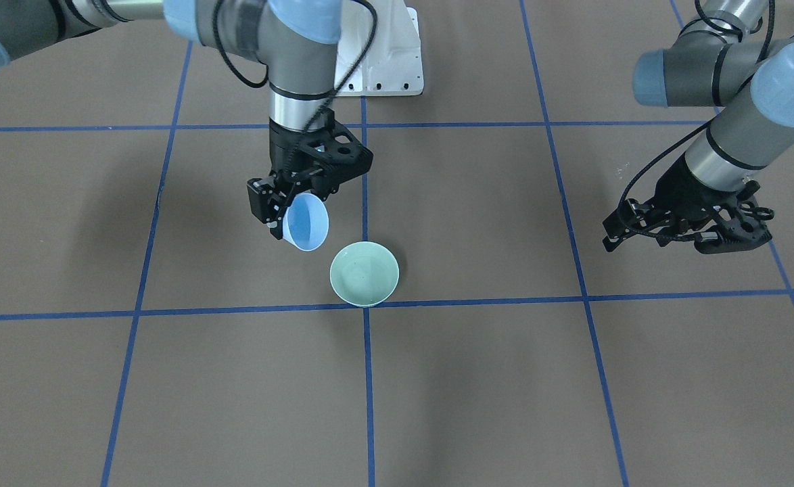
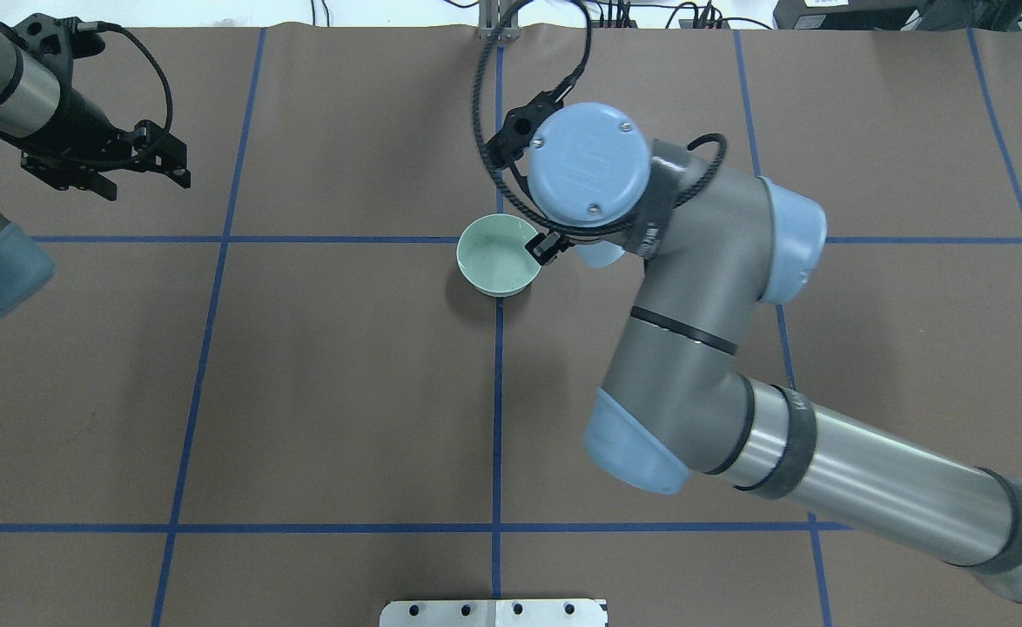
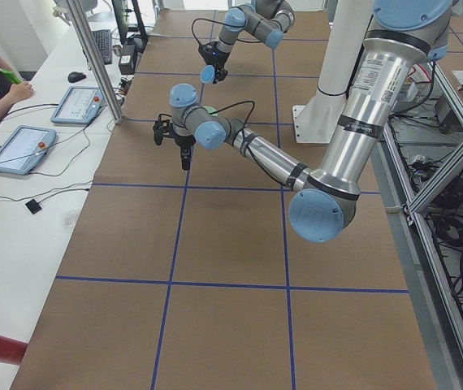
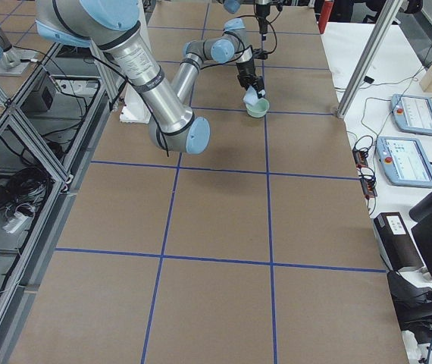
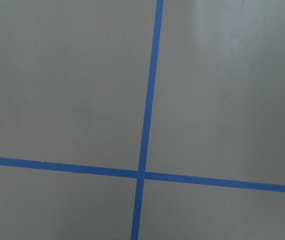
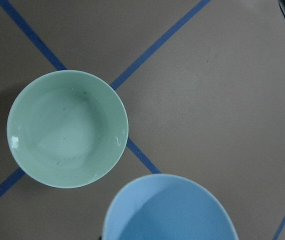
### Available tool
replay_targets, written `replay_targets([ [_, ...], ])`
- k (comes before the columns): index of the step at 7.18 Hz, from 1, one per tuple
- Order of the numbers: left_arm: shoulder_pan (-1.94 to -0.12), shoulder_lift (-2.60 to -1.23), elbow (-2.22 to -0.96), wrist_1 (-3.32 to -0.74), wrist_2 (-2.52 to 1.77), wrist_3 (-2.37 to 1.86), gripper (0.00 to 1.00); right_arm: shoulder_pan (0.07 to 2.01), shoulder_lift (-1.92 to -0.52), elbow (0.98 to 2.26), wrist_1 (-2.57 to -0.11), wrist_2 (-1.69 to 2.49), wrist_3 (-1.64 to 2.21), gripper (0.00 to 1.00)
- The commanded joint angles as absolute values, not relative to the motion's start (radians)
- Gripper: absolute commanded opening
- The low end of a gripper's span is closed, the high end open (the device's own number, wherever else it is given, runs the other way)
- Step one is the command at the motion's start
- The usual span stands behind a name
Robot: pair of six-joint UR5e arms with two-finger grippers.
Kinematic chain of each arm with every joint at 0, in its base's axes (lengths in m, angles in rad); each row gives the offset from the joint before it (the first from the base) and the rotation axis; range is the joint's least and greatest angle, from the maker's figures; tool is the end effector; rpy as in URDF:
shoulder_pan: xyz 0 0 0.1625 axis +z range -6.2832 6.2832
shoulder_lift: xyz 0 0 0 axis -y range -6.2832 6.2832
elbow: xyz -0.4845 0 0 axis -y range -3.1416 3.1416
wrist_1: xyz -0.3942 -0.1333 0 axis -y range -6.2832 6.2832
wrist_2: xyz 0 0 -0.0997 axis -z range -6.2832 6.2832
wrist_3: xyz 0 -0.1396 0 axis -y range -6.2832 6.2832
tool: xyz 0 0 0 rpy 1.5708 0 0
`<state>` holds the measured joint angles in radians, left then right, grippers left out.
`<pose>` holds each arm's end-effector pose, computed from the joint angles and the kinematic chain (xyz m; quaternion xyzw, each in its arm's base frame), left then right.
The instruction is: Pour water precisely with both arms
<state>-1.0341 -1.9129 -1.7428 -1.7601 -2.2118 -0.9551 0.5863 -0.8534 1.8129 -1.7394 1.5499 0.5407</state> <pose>0.2917 -0.5877 0.4459 0.0394 0.4391 -0.0789 0.8941 -0.5195 -0.5086 0.2320 0.2852 -0.2591 -0.1992 0.9010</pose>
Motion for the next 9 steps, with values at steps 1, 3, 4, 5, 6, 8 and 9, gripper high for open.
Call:
replay_targets([
  [1, -1.037, -1.911, -1.756, -1.759, -2.212, -0.962, 1.0, 0.665, -1.05, 1.935, -1.559, 1.562, 0.85, 0.0],
  [3, -1.037, -1.882, -1.799, -1.753, -2.212, -0.963, 1.0, 0.759, -1.274, 2.09, -1.557, 1.554, 0.987, 0.0],
  [4, -1.037, -1.876, -1.807, -1.753, -2.212, -0.963, 1.0, 0.808, -1.352, 2.108, -1.557, 1.534, 1.049, 0.0],
  [5, -1.035, -1.875, -1.806, -1.753, -2.212, -0.966, 1.0, 0.811, -1.402, 2.103, -1.557, 1.44, 1.093, 0.0],
  [6, -1.032, -1.876, -1.807, -1.755, -2.21, -1.0, 1.0, 0.808, -1.48, 2.105, -1.554, 1.307, 1.156, 0.0],
  [8, -1.029, -1.875, -1.807, -1.755, -2.207, -1.003, 1.0, 0.807, -1.723, 2.086, -1.252, 1.191, 1.206, 0.0],
  [9, -1.029, -1.876, -1.807, -1.755, -2.207, -1.005, 1.0, 0.808, -1.84, 2.033, -1.044, 1.149, 1.207, 0.0],
])
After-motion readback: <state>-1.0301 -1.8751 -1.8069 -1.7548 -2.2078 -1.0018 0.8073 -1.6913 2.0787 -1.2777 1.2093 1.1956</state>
